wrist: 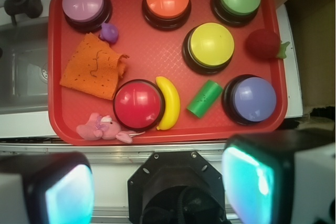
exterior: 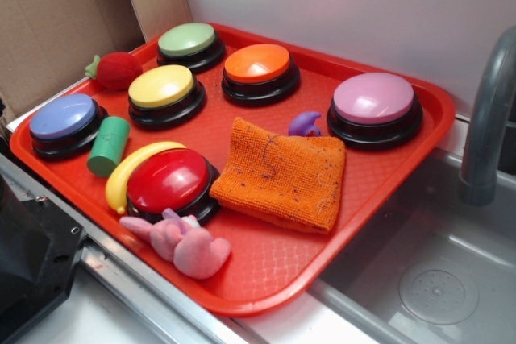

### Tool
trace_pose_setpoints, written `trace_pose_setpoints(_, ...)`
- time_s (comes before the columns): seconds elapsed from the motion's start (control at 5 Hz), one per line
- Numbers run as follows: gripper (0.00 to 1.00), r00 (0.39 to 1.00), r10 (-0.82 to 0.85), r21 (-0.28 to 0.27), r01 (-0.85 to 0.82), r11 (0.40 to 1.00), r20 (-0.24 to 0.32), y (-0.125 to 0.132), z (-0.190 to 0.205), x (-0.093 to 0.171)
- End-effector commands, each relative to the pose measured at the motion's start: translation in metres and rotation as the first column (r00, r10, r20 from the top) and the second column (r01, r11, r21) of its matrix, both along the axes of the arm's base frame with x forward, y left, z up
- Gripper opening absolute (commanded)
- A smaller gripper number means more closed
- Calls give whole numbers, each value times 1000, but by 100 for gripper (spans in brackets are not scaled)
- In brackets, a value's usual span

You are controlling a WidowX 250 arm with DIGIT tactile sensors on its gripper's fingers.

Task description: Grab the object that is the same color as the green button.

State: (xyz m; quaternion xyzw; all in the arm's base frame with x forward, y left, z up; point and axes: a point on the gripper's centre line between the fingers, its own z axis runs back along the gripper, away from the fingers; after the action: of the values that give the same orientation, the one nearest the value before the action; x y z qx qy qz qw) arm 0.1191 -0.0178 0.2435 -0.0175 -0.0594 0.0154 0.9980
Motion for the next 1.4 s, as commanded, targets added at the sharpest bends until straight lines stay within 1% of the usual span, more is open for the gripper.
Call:
trace_pose_setpoints(0.0,100,1000,0,0,0,1000,0,0,0,0)
trace_pose_setpoints(0.2,100,993,120,17,-120,993,-11,9,-11,9)
trace_pose_setpoints(0.4,100,950,310,-27,-311,950,-39,19,-31,14)
trace_pose_setpoints(0.6,100,857,515,-52,-515,856,-13,30,-58,20)
trace_pose_setpoints(0.8,100,793,609,-70,-609,790,-25,42,-85,24)
trace_pose_setpoints(1.0,100,709,705,-26,-705,708,-10,55,-124,28)
trace_pose_setpoints(1.2,100,663,748,3,-748,663,-31,67,-153,28)
